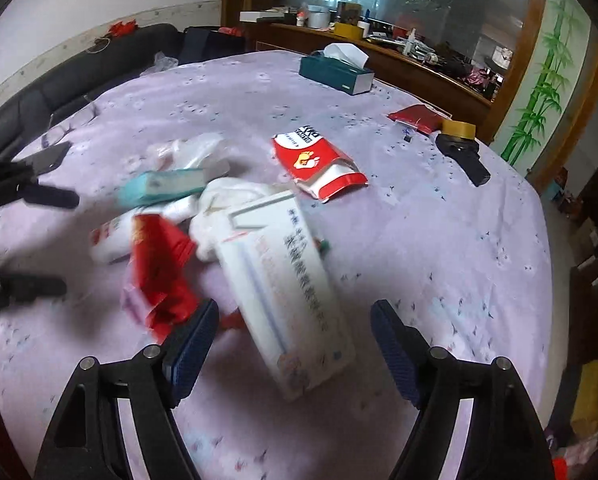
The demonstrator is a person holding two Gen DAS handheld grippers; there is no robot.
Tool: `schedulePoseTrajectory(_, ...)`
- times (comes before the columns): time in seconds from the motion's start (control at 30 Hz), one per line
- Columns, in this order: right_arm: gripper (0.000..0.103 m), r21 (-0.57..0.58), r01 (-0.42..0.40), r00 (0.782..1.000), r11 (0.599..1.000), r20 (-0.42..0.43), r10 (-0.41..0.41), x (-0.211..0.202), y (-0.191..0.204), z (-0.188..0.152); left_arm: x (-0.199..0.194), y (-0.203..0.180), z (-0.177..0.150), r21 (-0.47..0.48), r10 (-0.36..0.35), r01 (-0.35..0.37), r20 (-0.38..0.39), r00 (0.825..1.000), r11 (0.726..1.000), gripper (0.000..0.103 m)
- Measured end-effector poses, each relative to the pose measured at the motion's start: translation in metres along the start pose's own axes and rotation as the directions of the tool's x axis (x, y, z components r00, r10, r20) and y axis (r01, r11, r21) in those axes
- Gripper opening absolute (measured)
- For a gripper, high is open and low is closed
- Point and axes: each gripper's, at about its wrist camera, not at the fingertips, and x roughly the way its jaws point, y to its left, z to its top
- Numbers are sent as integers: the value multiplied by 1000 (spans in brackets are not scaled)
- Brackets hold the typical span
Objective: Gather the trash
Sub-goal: 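Grasp the white medicine box with the right tool while the left tool grasps the white bottle, then lift the white medicine box and white bottle off the table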
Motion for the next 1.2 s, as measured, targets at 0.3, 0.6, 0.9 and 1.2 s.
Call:
schedulePoseTrajectory(0.3, 34, 162, -51, 999, 985, -2, 52, -9, -14, -2, 25, -3, 12, -22, 19, -20, -28, 999, 1000, 75)
schedulePoseTrajectory(0.6, 20, 324, -8, 1000, 946, 20, 1, -44, -18, -30, 50, 7, 13, -113, 44, -54, -86, 995, 992, 33)
schedulePoseTrajectory(0.9, 19, 495, -57, 995, 867, 99, 9, -76, -27, -65, 13, -14, -8, -146, 49, -46, 14, 999, 988, 28)
schedulePoseTrajectory(1.2, 20, 517, -366, 929, 774, 163, 331, -99, 7, -107, -10, -45, -21, -118, -2, 11, 72, 997, 993, 28)
